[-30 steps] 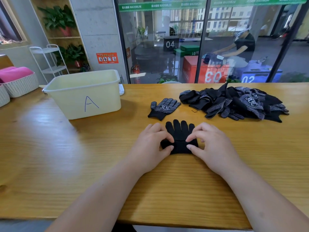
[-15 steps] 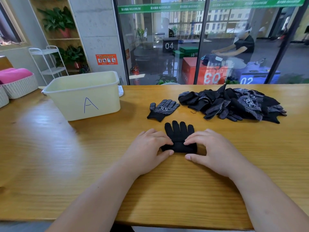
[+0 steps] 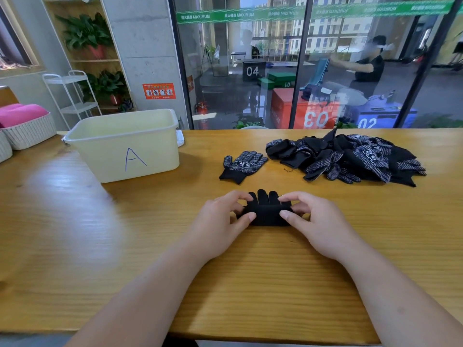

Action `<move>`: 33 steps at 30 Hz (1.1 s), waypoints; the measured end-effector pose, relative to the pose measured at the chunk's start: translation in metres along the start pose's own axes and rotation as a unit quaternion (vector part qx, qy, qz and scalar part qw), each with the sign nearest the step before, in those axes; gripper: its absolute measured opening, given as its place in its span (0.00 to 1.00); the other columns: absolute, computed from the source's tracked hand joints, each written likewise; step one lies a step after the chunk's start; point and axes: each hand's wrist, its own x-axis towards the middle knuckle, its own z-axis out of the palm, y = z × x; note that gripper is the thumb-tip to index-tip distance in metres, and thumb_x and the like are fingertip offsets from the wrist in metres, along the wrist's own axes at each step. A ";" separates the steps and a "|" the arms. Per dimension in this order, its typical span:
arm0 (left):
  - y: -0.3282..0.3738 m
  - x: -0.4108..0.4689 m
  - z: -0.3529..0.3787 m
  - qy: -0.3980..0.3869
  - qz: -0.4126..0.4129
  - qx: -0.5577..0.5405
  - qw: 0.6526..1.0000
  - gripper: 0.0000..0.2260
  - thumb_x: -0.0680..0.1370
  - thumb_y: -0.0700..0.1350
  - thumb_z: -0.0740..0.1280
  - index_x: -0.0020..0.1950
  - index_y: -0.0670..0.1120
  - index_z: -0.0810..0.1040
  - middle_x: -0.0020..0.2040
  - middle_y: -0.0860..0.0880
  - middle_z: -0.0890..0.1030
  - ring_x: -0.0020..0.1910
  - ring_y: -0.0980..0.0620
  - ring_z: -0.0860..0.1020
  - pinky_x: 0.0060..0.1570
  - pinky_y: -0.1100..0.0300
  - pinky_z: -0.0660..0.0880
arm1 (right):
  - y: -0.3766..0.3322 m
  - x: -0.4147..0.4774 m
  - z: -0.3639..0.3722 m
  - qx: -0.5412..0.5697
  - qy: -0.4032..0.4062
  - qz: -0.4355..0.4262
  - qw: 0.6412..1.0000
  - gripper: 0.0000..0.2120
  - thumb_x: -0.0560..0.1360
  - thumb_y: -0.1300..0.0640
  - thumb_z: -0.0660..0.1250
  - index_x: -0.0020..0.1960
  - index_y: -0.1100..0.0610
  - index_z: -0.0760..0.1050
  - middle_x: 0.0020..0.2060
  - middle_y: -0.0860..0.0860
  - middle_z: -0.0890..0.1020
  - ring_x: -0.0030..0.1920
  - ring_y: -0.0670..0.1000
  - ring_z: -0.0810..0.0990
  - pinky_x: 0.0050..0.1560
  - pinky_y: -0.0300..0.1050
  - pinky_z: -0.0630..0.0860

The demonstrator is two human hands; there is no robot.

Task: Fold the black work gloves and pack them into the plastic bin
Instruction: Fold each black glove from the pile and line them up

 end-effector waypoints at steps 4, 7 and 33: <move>0.001 0.001 0.003 -0.001 -0.004 -0.011 1.000 0.13 0.83 0.56 0.70 0.66 0.67 0.76 0.47 0.59 0.82 0.43 0.57 0.79 0.46 0.65 0.74 | 0.000 0.003 0.005 0.017 0.021 0.029 0.999 0.13 0.79 0.42 0.73 0.62 0.34 0.77 0.46 0.35 0.87 0.47 0.36 0.81 0.46 0.40 0.72; -0.002 0.005 0.008 0.016 0.002 0.027 1.000 0.11 0.83 0.56 0.69 0.64 0.65 0.80 0.49 0.61 0.81 0.52 0.60 0.76 0.50 0.64 0.71 | -0.002 0.004 0.010 -0.025 0.065 0.021 0.997 0.13 0.78 0.43 0.75 0.61 0.37 0.77 0.46 0.39 0.84 0.41 0.40 0.80 0.43 0.40 0.74; 0.006 0.002 0.005 -0.010 0.084 0.187 0.979 0.20 0.83 0.56 0.68 0.76 0.58 0.75 0.68 0.60 0.80 0.67 0.57 0.73 0.68 0.54 0.70 | -0.018 -0.008 0.002 -0.245 -0.020 -0.042 0.968 0.21 0.79 0.42 0.69 0.72 0.33 0.71 0.57 0.35 0.72 0.57 0.40 0.76 0.56 0.43 0.76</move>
